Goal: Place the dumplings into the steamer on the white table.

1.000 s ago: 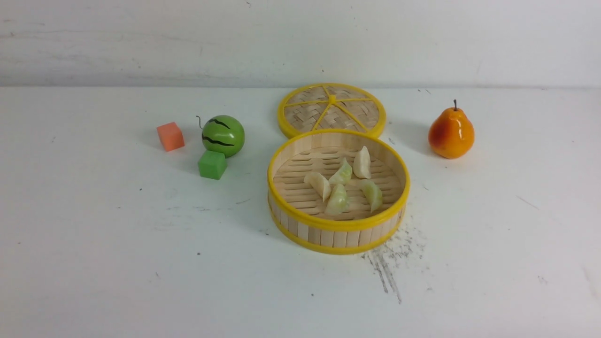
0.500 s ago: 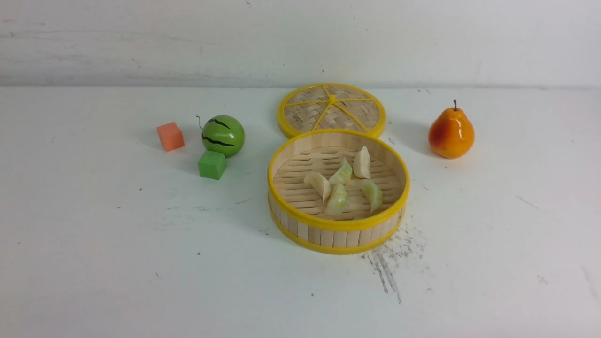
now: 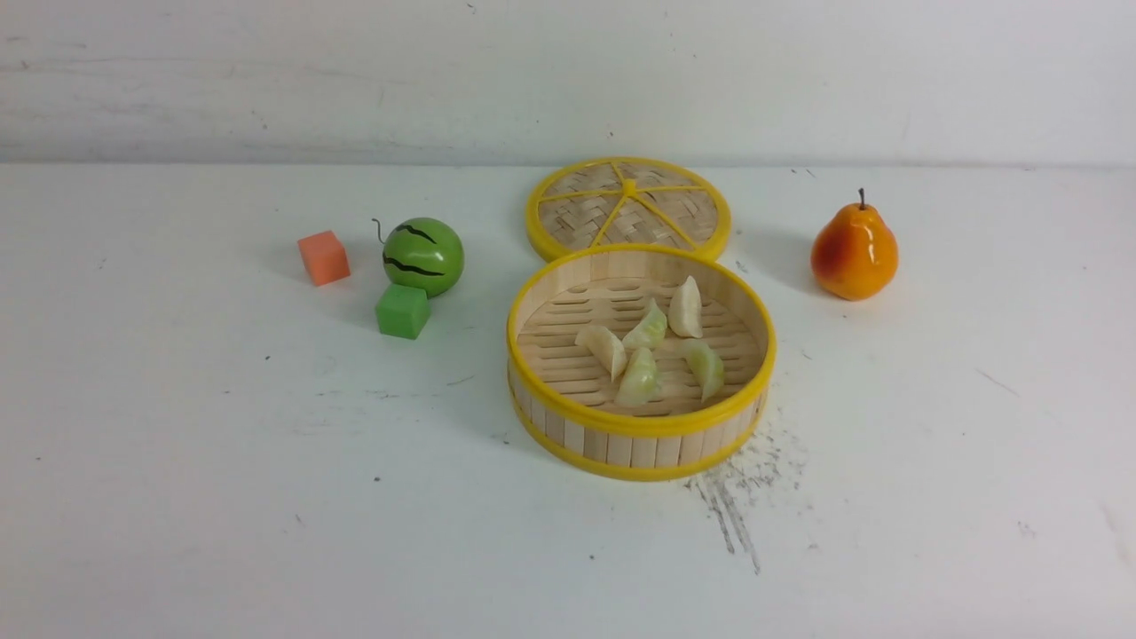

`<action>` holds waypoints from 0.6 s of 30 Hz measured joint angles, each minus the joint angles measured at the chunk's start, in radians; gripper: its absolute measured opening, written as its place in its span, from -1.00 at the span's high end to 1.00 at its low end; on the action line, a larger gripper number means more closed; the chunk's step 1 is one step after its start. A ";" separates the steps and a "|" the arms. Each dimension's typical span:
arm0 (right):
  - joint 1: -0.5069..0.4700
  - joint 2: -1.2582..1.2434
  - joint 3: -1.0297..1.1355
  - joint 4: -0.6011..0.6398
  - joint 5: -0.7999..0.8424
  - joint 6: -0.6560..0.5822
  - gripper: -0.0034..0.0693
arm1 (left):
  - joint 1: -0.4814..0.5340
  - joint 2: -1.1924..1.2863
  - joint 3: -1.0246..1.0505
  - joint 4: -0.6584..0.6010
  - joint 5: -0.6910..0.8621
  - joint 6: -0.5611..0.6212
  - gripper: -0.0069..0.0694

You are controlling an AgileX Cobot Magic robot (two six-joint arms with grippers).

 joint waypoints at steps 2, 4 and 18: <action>0.000 0.000 0.000 0.000 0.000 -0.001 0.84 | 0.059 0.000 0.054 -0.019 -0.131 0.000 0.77; 0.000 0.000 0.000 0.000 0.000 -0.001 0.83 | 0.130 0.000 0.127 -0.035 -0.290 0.000 0.80; 0.000 0.000 0.000 0.000 0.000 -0.001 0.77 | 0.489 -0.080 0.512 -0.019 -0.580 0.012 0.86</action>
